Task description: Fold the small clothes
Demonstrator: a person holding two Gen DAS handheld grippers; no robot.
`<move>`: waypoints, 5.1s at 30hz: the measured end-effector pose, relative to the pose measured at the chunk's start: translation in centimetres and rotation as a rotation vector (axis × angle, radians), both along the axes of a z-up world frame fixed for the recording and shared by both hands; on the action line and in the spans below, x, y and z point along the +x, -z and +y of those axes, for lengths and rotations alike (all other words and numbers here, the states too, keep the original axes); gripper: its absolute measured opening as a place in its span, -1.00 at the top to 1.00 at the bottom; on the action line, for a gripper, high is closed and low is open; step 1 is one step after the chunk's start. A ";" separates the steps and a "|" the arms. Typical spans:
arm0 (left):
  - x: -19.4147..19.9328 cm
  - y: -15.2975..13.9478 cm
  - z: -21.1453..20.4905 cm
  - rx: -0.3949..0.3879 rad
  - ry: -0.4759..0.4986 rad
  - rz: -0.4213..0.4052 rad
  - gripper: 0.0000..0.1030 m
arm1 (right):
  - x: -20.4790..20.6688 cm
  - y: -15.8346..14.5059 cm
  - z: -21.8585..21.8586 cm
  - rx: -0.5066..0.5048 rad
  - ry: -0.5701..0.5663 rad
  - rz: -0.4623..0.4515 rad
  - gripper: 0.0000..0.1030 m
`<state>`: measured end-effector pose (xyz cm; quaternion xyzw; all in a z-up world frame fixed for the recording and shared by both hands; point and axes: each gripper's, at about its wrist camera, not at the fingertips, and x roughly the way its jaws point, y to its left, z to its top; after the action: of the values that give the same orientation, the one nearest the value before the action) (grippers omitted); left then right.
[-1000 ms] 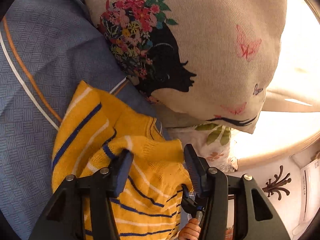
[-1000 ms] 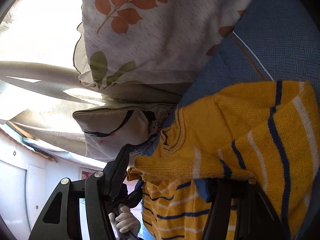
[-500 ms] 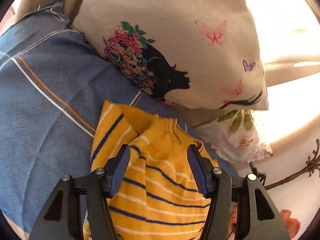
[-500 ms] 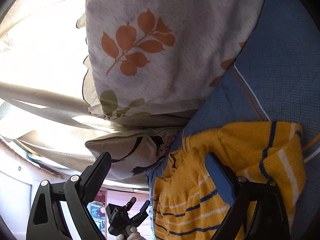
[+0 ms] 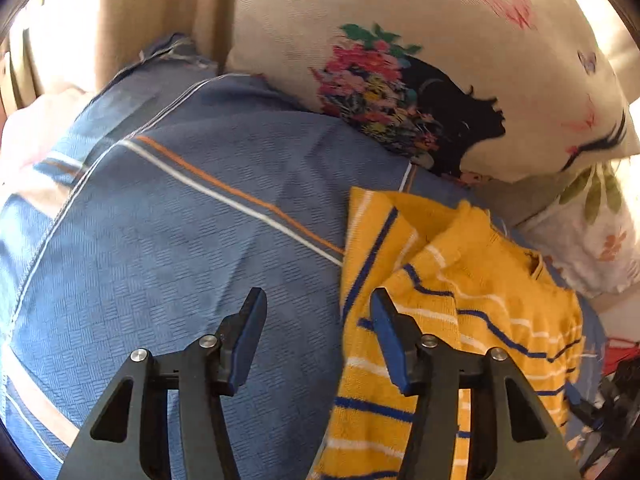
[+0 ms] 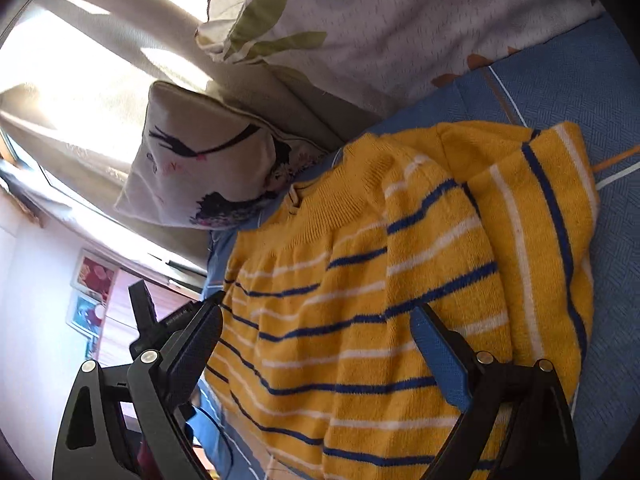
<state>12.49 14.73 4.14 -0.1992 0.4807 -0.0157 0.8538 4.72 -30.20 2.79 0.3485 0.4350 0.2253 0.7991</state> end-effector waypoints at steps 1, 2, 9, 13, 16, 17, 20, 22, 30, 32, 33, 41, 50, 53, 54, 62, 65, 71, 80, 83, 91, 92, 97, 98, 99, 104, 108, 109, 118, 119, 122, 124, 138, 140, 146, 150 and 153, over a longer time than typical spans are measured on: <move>-0.6 -0.2 0.9 -0.042 0.004 -0.006 -0.02 | -0.5 -0.2 0.3 -0.028 -0.004 -0.007 -0.89; -1.4 -0.5 1.5 -0.074 0.017 -0.015 -0.02 | -0.9 -0.3 0.4 -0.045 -0.006 -0.012 -0.89; -6.0 -0.3 0.4 -0.233 0.194 -0.020 -0.19 | -2.5 -0.2 1.3 -0.103 -0.019 -0.031 -0.89; -6.9 1.0 -1.9 -0.152 0.301 0.042 0.66 | -3.3 -0.2 1.7 -0.115 -0.019 -0.026 -0.89; -6.5 0.2 -0.8 -0.113 0.262 0.038 0.89 | -4.0 -0.2 1.1 -0.119 -0.003 -0.018 -0.89; -6.4 -0.5 -0.1 -0.082 0.227 0.021 0.89 | -4.2 -0.2 0.9 -0.122 0.004 -0.015 -0.89; -6.2 -2.1 1.7 -0.112 0.181 -0.011 0.88 | -4.8 0.0 0.4 -0.129 0.020 -0.007 -0.89; -6.5 -2.8 1.7 -0.078 0.164 -0.032 0.84 | -5.1 0.0 0.2 -0.131 0.025 -0.004 -0.89; -8.0 -1.4 2.7 -0.142 0.106 -0.045 0.13 | -5.6 -2.8 2.4 -0.195 0.005 -0.057 -0.89; -8.3 -1.2 2.2 -0.136 0.117 -0.056 0.08 | -5.4 -3.8 3.5 -0.239 -0.010 -0.088 -0.89; -8.3 -1.0 1.8 -0.142 0.126 -0.057 0.06 | -5.3 -4.1 3.8 -0.259 -0.013 -0.095 -0.89; -8.9 -0.3 0.5 -0.195 0.161 -0.068 0.04 | -3.1 0.1 -1.7 -0.264 0.102 0.041 -0.66; -9.0 0.9 1.6 -0.285 0.085 -0.079 -0.17 | -3.1 -6.0 0.9 -0.293 0.118 -0.080 -0.82; -8.7 1.8 1.4 -0.279 0.046 -0.054 -0.28 | -1.3 -7.2 5.9 -0.291 -0.013 -0.095 -0.82; -8.6 2.0 1.3 -0.283 0.041 -0.057 -0.28 | -0.7 -7.5 7.7 -0.296 -0.055 -0.101 -0.82; -9.0 2.8 -1.1 -0.430 0.027 -0.088 -0.62 | 5.4 -6.2 23.0 -0.358 -0.383 -0.046 -0.82; -9.2 3.0 -2.5 -0.474 0.071 -0.100 -0.21 | 8.2 -4.3 27.3 -0.428 -0.451 0.036 -0.82; -9.7 4.0 -3.0 -0.548 0.074 -0.108 0.42 | 11.3 -1.1 33.4 -0.641 -0.556 0.166 -0.83; -10.8 3.2 -3.2 -0.531 0.067 -0.129 0.48 | 11.7 2.0 38.6 -0.970 -0.617 0.182 -0.86; -11.4 2.5 -3.6 -0.510 0.076 -0.140 0.48 | 10.5 1.6 38.3 -1.074 -0.617 0.098 -0.39; -15.1 -2.1 -3.5 -0.493 0.110 -0.237 0.27 | 9.5 -3.8 28.7 -0.811 -0.477 0.012 0.63; -16.0 -2.4 -2.8 -0.484 0.098 -0.250 0.14 | 9.2 -4.3 26.9 -0.774 -0.447 0.007 0.64; -17.3 -2.9 -2.9 -0.433 0.076 -0.244 0.05 | 7.3 -5.7 17.1 -0.589 -0.271 0.002 0.65; -17.2 -2.8 -3.1 -0.424 0.078 -0.233 0.05 | 6.9 -5.8 14.7 -0.559 -0.232 0.002 0.66; -17.3 -2.6 -3.5 -0.422 0.084 -0.219 0.05 | 6.1 -5.7 12.3 -0.530 -0.193 0.004 0.67; -15.9 -1.5 -6.9 -0.414 0.129 -0.135 0.05 | 3.6 -3.6 1.5 -0.506 0.018 0.063 0.77; -15.4 -0.7 -9.6 -0.393 0.165 -0.092 0.05 | 0.5 -2.1 -4.8 -0.503 0.122 0.106 0.75; -15.3 -0.6 -10.0 -0.387 0.169 -0.088 0.05 | -0.4 -2.5 -5.9 -0.479 0.129 0.091 0.72; -16.0 -3.1 -14.3 -0.281 0.259 -0.147 -0.16 | -0.6 -5.8 -1.1 -0.230 -0.043 -0.061 -0.71; -16.1 -3.9 -15.5 -0.228 0.305 -0.175 -0.37 | 0.3 -5.4 -0.1 -0.232 -0.052 -0.049 -0.71; -16.4 -5.3 -19.7 0.011 0.416 -0.286 -0.55 | 2.7 -3.8 2.5 -0.226 -0.088 -0.010 -0.71; -15.9 -5.2 -22.3 0.173 0.454 -0.335 -0.55 | 4.7 -3.0 3.6 -0.246 -0.108 0.018 -0.71; -12.6 -5.8 -24.5 0.086 0.515 -0.265 0.79 | 6.2 -3.8 4.4 -0.140 -0.178 -0.034 0.66; -13.5 -6.5 -26.3 0.055 0.563 -0.277 0.85 | 5.4 -4.7 2.4 -0.115 -0.148 -0.061 0.67; -14.7 -3.1 -32.1 0.054 0.716 -0.175 0.84 | 1.4 -4.1 -4.7 -0.200 -0.001 -0.052 0.51; -14.6 -1.4 -31.5 -0.002 0.728 -0.079 0.84 | -0.3 -0.8 -9.0 -0.309 0.135 0.068 0.40; -15.6 -2.5 -29.3 -0.054 0.739 -0.083 0.73 | -2.3 -2.2 -10.7 -0.261 0.168 0.011 0.20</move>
<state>-3.14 -14.57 6.67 -0.0339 0.4846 -0.3436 0.8037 2.43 -40.91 4.97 0.2779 0.4343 0.0973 0.8513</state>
